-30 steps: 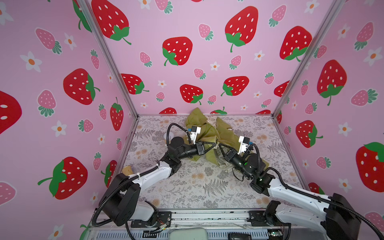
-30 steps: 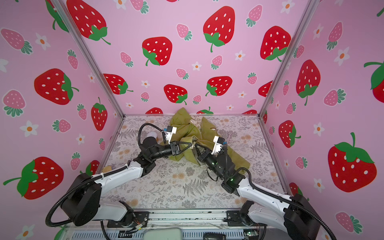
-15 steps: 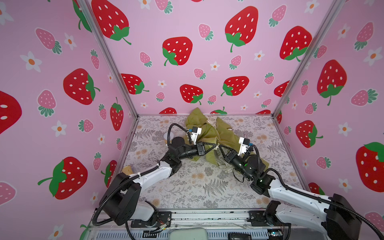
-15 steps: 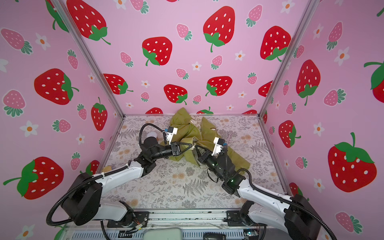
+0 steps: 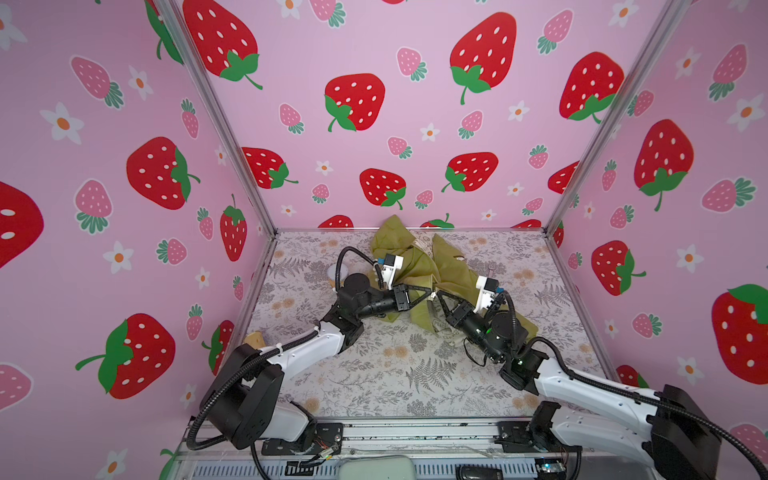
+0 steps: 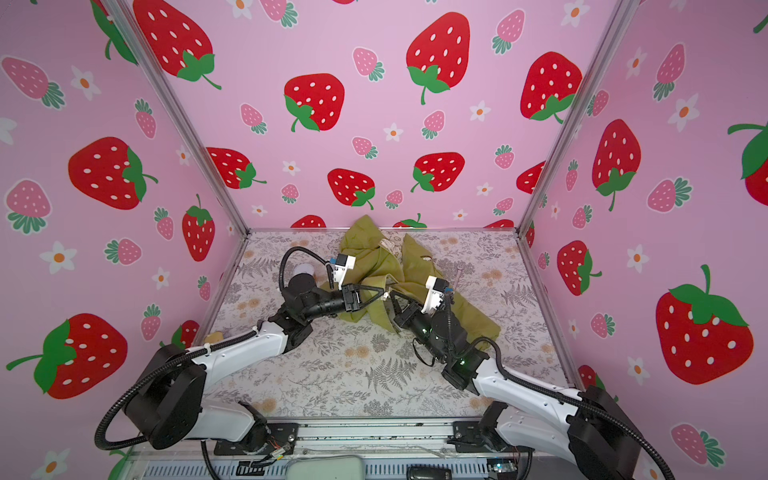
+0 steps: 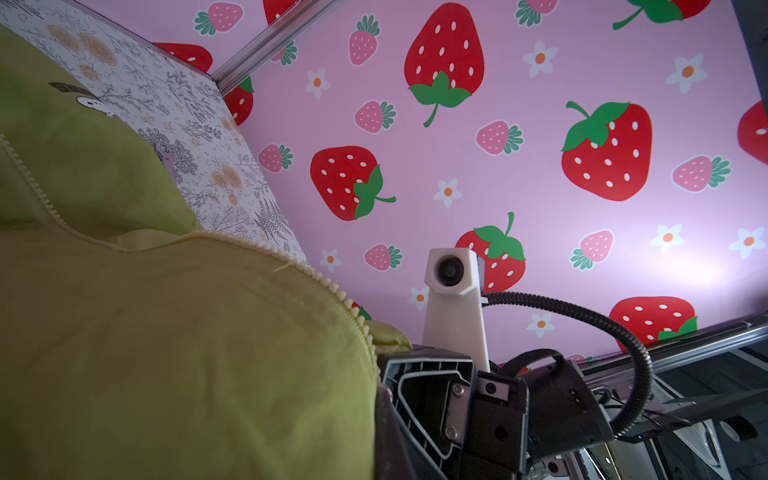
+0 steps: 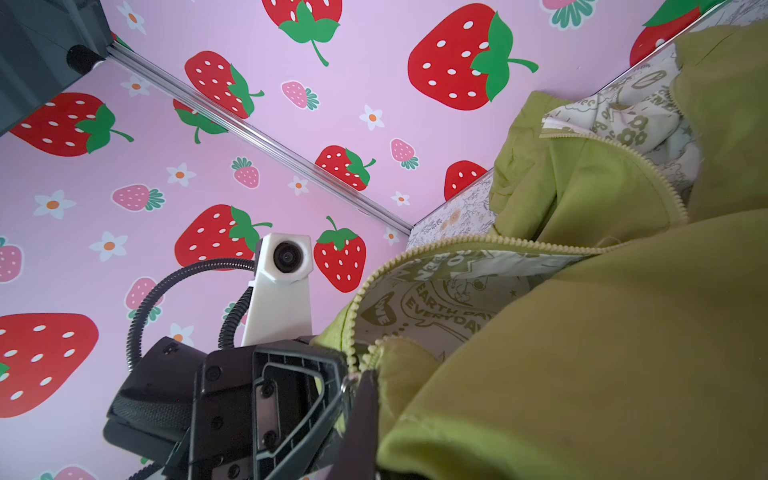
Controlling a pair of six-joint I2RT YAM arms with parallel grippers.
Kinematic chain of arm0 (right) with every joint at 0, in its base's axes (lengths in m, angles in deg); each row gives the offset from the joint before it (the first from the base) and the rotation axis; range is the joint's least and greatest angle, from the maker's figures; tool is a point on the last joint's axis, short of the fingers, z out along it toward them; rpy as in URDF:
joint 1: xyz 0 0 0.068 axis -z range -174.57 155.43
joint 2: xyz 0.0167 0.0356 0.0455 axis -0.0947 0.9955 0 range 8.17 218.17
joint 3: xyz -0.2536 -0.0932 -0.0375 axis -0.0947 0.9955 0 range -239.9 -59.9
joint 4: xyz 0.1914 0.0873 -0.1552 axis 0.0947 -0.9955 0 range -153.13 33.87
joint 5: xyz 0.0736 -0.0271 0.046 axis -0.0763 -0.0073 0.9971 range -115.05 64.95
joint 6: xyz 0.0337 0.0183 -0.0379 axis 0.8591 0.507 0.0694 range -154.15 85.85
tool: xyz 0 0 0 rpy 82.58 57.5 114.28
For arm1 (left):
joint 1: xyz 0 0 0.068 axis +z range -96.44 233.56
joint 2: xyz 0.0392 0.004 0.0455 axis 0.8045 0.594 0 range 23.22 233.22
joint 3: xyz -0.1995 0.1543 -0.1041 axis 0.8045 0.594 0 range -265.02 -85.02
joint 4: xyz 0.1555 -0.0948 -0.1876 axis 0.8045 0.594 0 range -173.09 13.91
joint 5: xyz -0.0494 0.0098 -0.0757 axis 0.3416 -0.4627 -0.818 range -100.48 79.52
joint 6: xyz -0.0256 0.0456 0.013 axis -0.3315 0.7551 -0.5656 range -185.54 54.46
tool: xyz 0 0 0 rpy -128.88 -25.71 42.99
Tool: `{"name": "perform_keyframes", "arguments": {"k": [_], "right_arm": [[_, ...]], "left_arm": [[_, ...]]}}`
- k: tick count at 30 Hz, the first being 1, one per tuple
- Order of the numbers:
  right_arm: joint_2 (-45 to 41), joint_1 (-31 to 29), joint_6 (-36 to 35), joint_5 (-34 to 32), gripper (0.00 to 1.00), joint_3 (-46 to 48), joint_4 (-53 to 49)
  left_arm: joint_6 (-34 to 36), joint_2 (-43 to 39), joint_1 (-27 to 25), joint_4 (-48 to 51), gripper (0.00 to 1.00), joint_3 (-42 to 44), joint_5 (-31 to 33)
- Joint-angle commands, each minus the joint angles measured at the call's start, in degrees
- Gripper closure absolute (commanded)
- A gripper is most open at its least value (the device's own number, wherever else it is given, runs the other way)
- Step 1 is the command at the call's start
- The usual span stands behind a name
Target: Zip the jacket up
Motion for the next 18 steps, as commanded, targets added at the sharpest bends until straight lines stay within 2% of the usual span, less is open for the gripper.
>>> {"name": "perform_keyframes", "arguments": {"k": [1,7,18], "right_arm": [[-0.93,-2.22,-2.67,2.66,1.0,0.73,-6.83],[-0.82,-2.22,-4.34,1.66,1.0,-0.34,-8.16],[1.19,-2.21,-1.54,5.81,1.0,0.89,-0.07]], "left_arm": [[-0.62,-0.15,0.29,-5.84,1.0,-1.75,1.6],[-1.24,-0.48,0.31,-5.82,1.0,-1.72,1.29],[-1.54,0.16,0.28,-5.21,1.0,-1.57,1.3]]}}
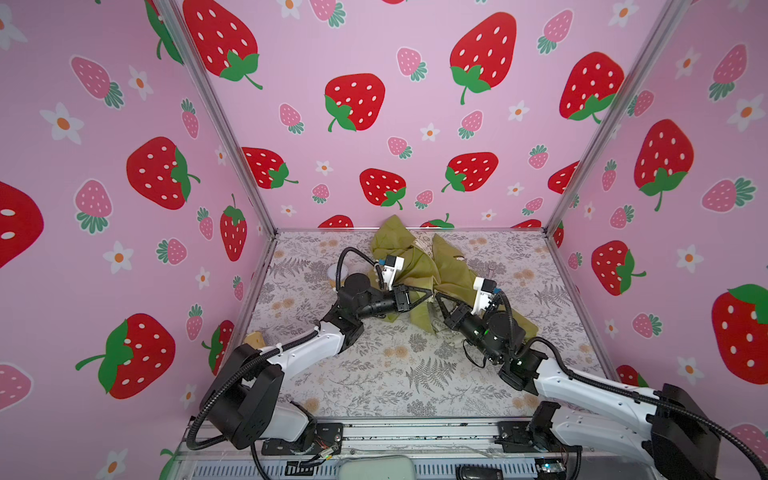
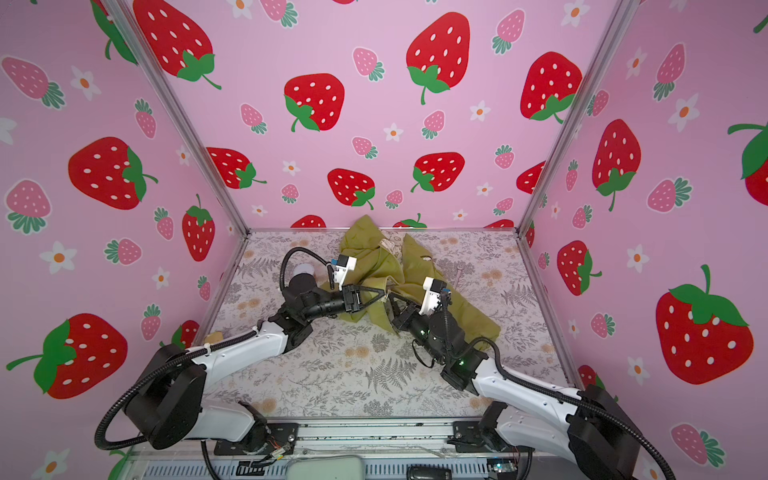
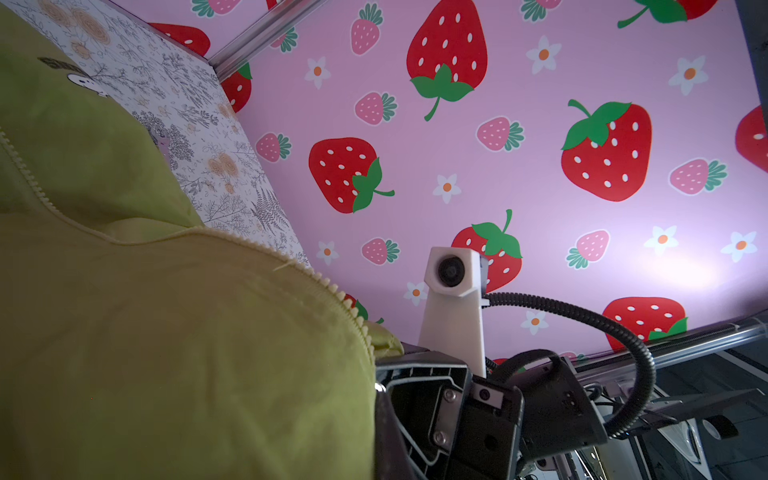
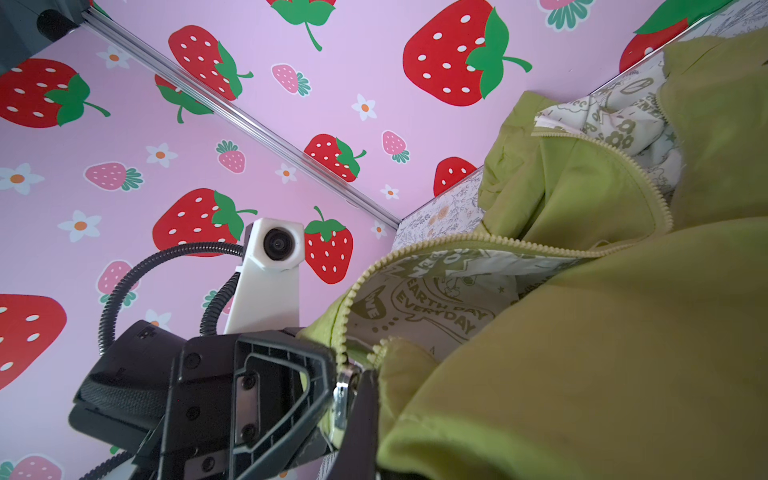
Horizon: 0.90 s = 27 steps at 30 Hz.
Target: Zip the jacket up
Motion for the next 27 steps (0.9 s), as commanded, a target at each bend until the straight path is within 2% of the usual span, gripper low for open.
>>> {"name": "perform_keyframes", "arguments": {"k": [1,14,19,27], "right_arm": [[0.33,-1.51,1.16,6.18,1.0,1.26,0.98],[-4.83,-1.51,1.14,8.18,1.0,4.52,3.67],[-3.36,-1.51,0.17,10.29,1.0,3.66,1.4],[-1.76,-1.54,1.44,12.59,1.0,4.3,4.36]], "left_arm": [[-0.22,0.2,0.2,-5.51,1.0,-1.39,2.38],[-0.6,0.7,1.02,-4.53,1.0,-0.19,3.96],[-0.75,0.68,1.16,-4.7,1.0,-0.7,3.9],[-0.27,0.58,1.25,-4.1,1.0,-0.45,3.97]]}}
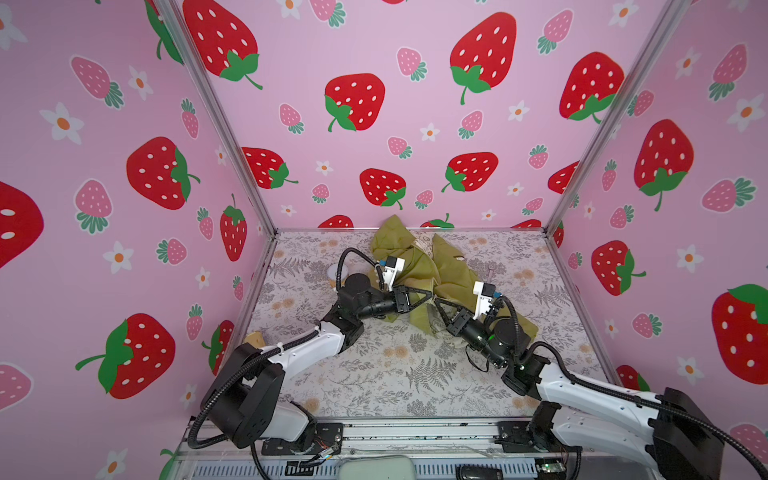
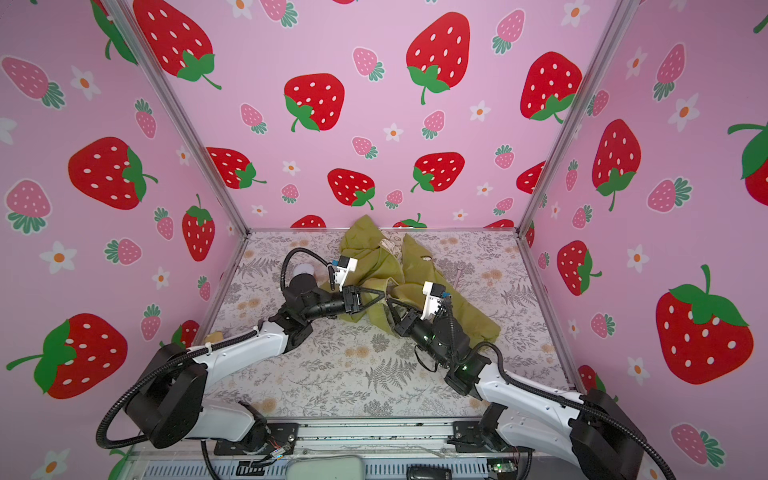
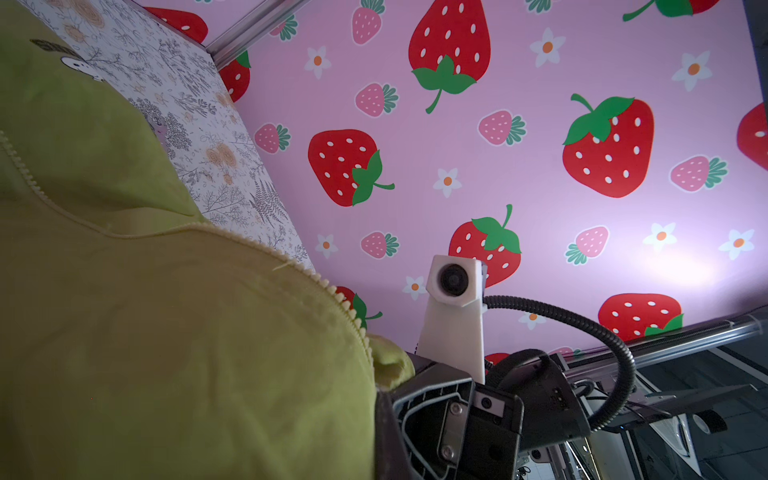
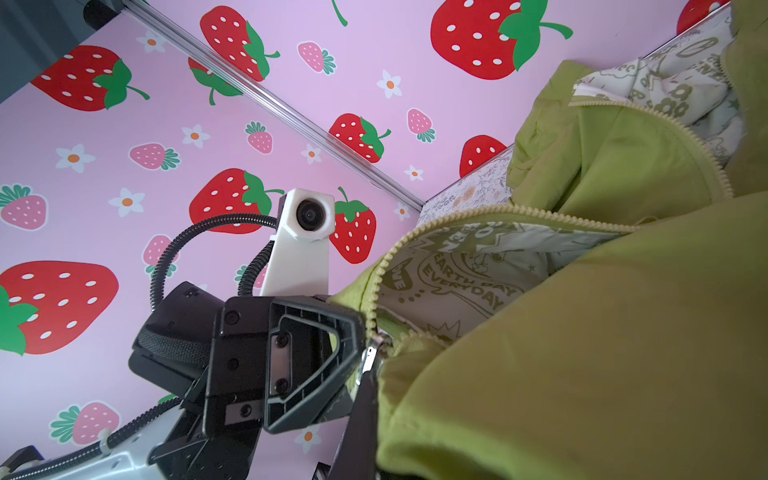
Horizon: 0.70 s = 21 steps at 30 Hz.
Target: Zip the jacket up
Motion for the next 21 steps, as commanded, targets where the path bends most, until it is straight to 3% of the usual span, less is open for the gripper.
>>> {"name": "perform_keyframes", "arguments": {"k": [1,21], "right_arm": [[0.17,-1.56,0.49,7.26,1.0,0.91,0.8],[3.9,-1.65,3.05,13.1,1.0,1.47,2.06]], "left_arm": [[0.11,0.28,1.02,-4.2,1.0,-0.59,5.18],[1.24,1.3,1.55,-3.78,1.0,0.42,9.02]]}}
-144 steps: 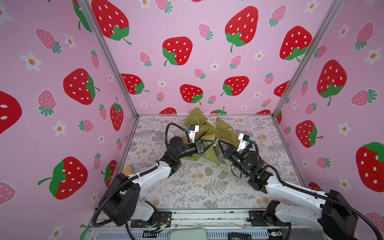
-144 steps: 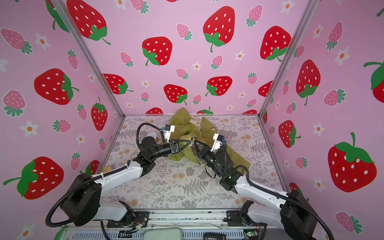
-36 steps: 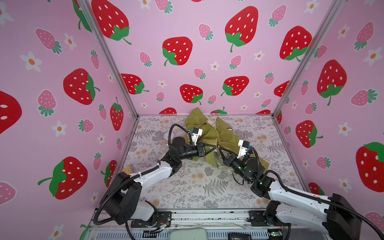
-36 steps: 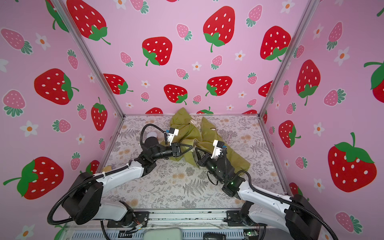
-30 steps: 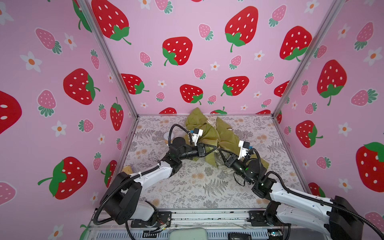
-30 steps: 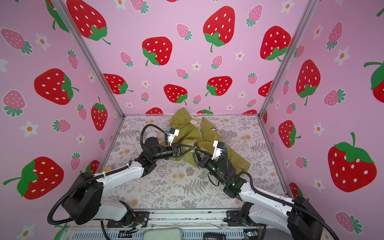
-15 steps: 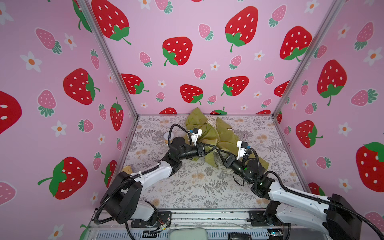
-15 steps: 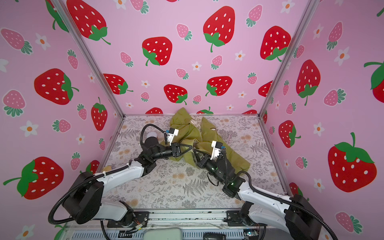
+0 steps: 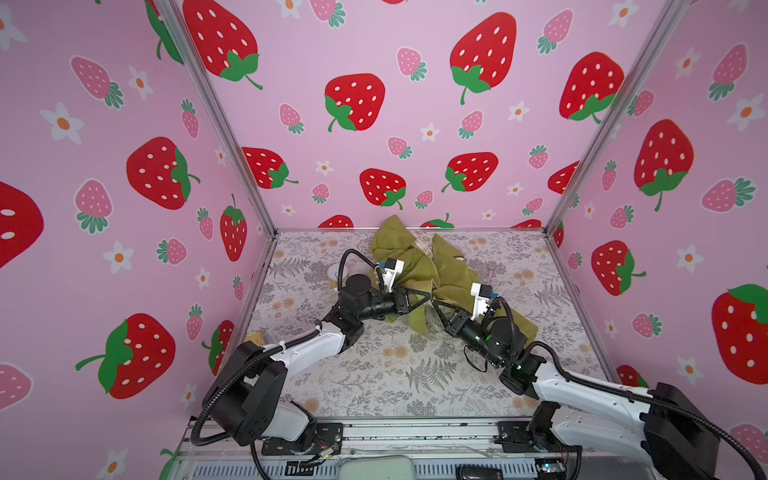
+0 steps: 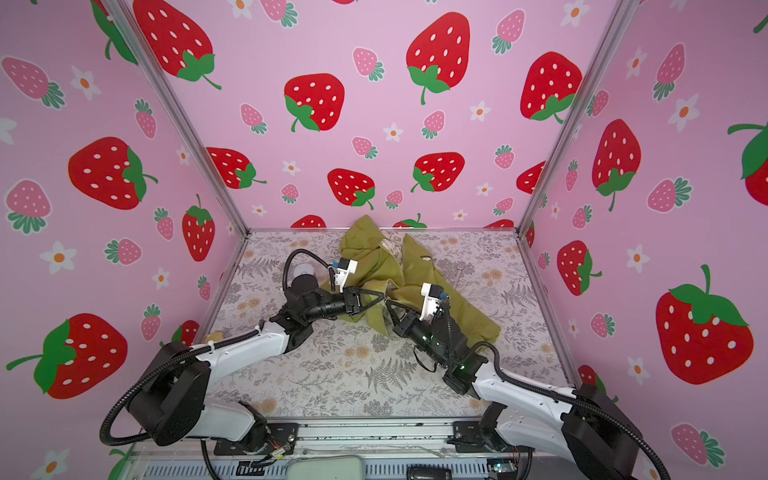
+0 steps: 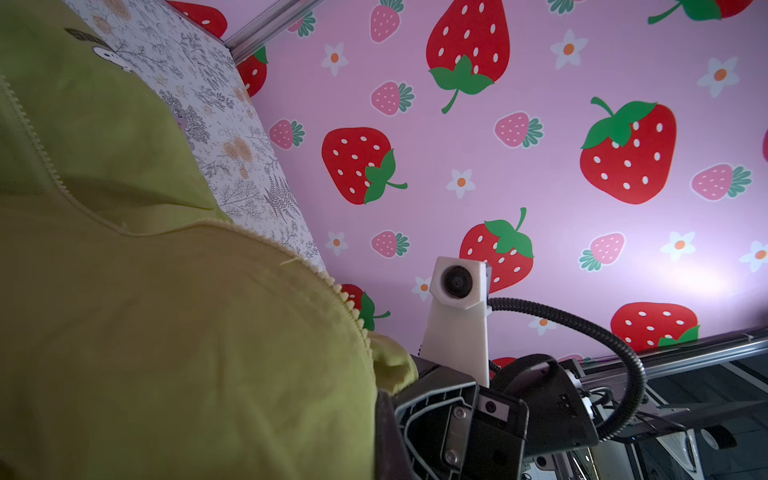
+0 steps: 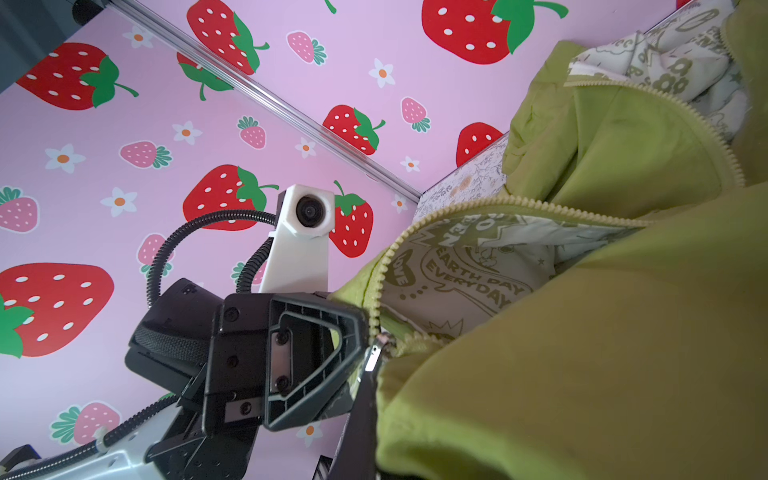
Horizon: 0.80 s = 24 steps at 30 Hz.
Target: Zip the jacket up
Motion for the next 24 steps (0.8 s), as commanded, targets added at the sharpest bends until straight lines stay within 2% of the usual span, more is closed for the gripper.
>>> {"name": "perform_keyframes", "arguments": {"k": [1,10,18,24], "right_arm": [[1.34,-2.06,1.21,11.83,1.0,0.4,0.01],[1.41,-2.06,1.42,9.71,1.0,-1.03,-1.96],[3.84,-2.11,3.5,10.78,1.0,-3.45,-1.82],[3.71,-2.0,3.85,8.52,1.0,-2.88,-2.14]], "left_arm": [[1.07,0.62,1.24,-4.43,1.0,-0.49,8.47],[5.07,-2.03,1.96,3.73,1.0,0.99,14.13],[5.11,-1.5,2.66,2.51,1.0,2.73,15.41],[4.35,-0.78,2.82,2.88,1.0,2.05,16.13]]}}
